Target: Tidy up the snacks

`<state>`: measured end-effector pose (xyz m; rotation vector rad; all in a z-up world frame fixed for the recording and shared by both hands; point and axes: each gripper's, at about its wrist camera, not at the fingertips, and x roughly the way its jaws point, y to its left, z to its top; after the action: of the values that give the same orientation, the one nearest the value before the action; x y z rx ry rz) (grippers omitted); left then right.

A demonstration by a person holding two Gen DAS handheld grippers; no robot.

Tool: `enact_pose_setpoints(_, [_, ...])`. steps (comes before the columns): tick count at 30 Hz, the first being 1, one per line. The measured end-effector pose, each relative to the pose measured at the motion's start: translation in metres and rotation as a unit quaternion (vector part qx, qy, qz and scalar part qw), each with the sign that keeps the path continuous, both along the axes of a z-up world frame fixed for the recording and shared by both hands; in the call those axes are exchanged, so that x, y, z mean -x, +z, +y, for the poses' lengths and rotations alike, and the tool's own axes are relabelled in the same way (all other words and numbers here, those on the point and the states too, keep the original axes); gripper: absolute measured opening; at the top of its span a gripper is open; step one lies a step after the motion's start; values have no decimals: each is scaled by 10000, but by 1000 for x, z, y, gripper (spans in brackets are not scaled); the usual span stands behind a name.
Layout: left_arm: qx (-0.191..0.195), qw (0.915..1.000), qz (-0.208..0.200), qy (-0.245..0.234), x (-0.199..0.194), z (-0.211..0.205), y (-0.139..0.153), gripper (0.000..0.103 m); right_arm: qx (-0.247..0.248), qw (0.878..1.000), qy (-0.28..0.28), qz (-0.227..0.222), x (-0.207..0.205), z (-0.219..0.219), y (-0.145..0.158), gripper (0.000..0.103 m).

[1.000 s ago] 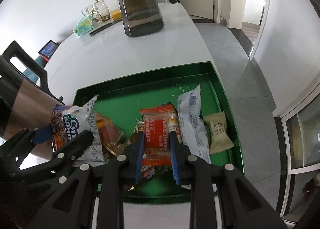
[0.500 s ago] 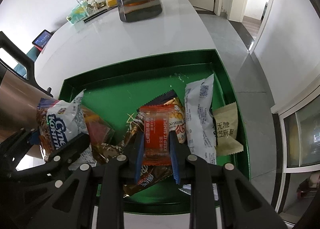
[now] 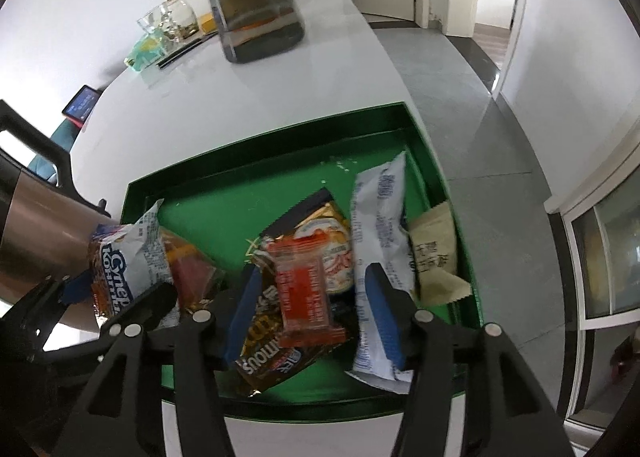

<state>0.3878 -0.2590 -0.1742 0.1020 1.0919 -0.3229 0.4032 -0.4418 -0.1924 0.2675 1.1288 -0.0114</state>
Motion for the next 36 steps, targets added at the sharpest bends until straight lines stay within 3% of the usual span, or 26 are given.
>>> enact_pose_setpoints(1, [-11,10000,-3,4,0,0,0,76,-12,10000,-26,-4,1,-1,1,60])
enact_pose_setpoints(2, [-34,10000,-10,10,1,0,0,78,-2,10000,-44,-12,1,-2,2,78])
enact_pose_setpoints(4, [-48,10000,-29,17,2,1,1,89,20,9999,-68,-71,3,-3,5,93])
enact_pose_setpoints(6, [-47,10000,-54,4,4,0,2,95,15,9999,-89,-128,5,-4,9,95])
enact_pose_setpoints(7, [-47,10000,-53,-9,6,-1,2,100,5,9998,-110,-155,5,-5,11,103])
enact_pose_setpoints(12, [-106,9997,-223,-69,13,-5,7,101,29,9994,-202,-276,10,-8,16,103])
enact_pose_setpoints(23, [175,9984,-507,-160,50,4,37,101,96,9963,-396,-757,44,-10,51,103])
enact_pose_setpoints(29, [384,9950,-921,2,97,38,76,101,140,9929,-317,-1135,83,9,89,103])
enact_pose_setpoints(36, [407,9853,-1657,84,162,94,129,101,315,9856,-36,-1662,150,62,135,103])
